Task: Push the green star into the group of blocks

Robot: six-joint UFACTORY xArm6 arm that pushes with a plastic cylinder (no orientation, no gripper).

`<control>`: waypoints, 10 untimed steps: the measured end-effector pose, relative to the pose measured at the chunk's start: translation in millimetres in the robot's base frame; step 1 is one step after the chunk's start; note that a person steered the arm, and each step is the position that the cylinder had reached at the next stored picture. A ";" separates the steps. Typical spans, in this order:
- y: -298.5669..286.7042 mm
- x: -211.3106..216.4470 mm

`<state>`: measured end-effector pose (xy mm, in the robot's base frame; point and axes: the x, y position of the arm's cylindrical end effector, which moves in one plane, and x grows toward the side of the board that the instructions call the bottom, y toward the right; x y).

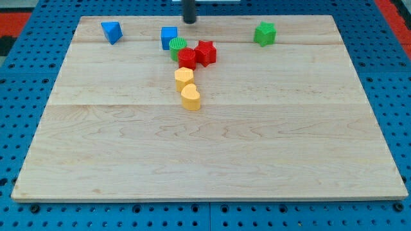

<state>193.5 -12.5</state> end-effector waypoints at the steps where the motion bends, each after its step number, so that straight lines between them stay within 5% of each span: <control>1: 96.6 0.2; 2: 174.6 5.3; 3: 178.6 41.7; 6: 17.7 57.0; 8: 4.1 21.2; 10: -38.6 51.7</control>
<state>245.2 -51.2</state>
